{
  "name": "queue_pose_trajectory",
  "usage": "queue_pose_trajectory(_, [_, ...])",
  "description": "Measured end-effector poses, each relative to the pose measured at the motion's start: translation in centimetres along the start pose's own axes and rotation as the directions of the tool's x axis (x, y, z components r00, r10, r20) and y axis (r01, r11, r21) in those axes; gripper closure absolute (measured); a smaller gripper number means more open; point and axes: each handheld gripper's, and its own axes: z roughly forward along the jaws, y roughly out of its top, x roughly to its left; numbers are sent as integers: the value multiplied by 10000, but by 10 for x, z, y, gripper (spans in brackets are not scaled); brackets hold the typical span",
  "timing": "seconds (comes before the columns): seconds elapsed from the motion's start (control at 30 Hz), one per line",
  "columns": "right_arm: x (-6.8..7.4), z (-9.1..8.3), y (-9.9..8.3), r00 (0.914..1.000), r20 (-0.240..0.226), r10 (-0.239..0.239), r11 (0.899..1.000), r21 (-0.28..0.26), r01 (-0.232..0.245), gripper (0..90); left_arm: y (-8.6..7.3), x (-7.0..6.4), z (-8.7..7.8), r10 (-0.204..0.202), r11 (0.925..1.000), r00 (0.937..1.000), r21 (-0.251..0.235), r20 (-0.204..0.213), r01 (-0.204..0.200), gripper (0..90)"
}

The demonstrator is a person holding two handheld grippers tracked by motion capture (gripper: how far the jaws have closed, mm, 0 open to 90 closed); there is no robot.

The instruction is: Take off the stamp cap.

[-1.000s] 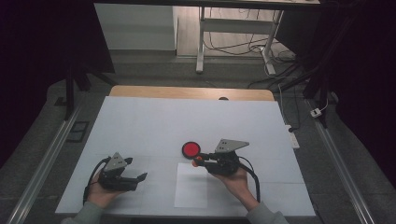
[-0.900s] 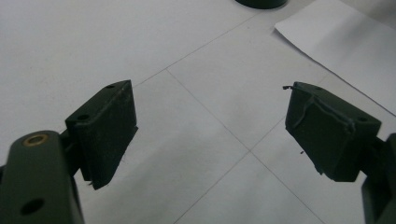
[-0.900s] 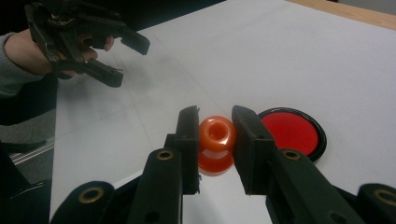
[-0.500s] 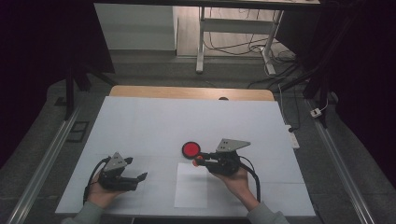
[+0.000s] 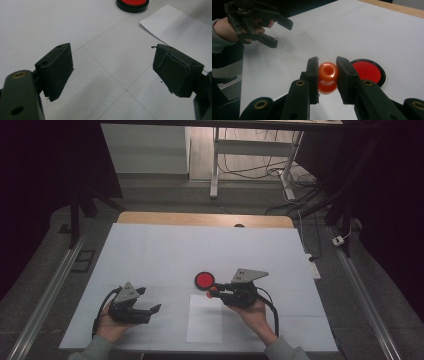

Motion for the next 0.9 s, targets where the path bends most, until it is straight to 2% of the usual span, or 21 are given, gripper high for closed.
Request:
queue_pose_trajectory(0.3, [0, 0, 0, 10000, 17, 19, 10000, -49, -19, 716, 9, -4, 5, 174, 9998, 9998, -69, 113, -174, 166])
queue_pose_trajectory(0.5, [0, 1, 0, 10000, 1, 14, 10000, -9, -14, 716, 15, -8, 9, 180, 9997, 9991, -145, 394, -174, 166])
queue_pose_trajectory(0.77, [1, 0, 0, 10000, -13, 12, 10000, -43, -12, 716, 19, -13, 18, 365, 9993, 9983, -20, 447, -365, 166])
queue_pose_trajectory(0.9, [1, 0, 0, 10000, -11, -1, 10000, -48, 1, 716, 20, -15, 21, 538, 9985, 9980, 66, 336, -540, 170])
